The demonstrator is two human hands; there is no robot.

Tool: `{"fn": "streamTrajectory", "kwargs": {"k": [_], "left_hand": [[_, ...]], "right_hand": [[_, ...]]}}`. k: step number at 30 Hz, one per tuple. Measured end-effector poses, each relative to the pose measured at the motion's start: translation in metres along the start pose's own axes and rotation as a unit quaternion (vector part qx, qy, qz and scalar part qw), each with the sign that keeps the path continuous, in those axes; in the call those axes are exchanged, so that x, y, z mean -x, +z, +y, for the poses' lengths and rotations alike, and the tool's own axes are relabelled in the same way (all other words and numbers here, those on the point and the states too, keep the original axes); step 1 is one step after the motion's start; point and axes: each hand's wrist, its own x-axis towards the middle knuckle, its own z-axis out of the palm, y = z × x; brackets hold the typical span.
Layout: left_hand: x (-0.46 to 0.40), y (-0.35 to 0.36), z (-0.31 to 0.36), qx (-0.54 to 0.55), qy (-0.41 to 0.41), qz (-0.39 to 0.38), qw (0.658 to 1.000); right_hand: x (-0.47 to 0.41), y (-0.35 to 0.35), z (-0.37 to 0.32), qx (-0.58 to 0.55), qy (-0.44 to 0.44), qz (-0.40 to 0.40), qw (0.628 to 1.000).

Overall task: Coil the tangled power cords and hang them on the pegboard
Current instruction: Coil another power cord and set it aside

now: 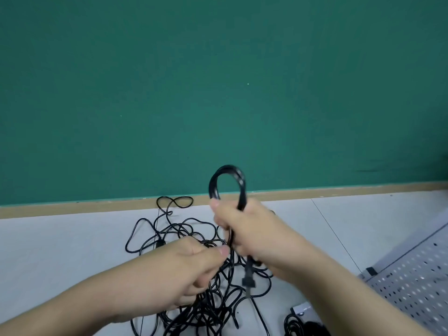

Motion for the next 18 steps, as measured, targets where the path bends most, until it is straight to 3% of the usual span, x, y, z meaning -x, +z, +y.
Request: {"fn": "streamTrajectory", "kwargs": {"k": [2,4,7,10,14,18], "left_hand": [[-0.001,0.002,0.001,-0.002,-0.008,-0.001,1.0],[-0.003,0.0,-0.001,0.007,0.014,0.031,0.999],[-0.01,-0.006,-0.014,-0.088,0.066,0.095,0.989],[-0.016,-0.009,-0.022,-0.136,0.044,0.078,0.987],[-0.021,-0.019,-0.024,-0.108,0.02,0.061,0.992],[-0.021,-0.027,-0.033,-0.159,0.034,0.109,0.981]], "right_hand": [[-0.002,0.013,0.005,-0.001,0.003,0.02,1.0],[-0.007,0.011,0.002,-0.147,0.019,0.029,0.989],[-0.015,0.001,-0.005,-0.341,0.051,0.031,0.938],[-0.024,0.002,-0.002,-0.422,0.069,0.072,0.901],[-0.037,-0.026,-0.008,-0.49,0.034,0.136,0.86],[-0.042,-0.063,-0.008,-0.524,0.015,0.196,0.829]]}}
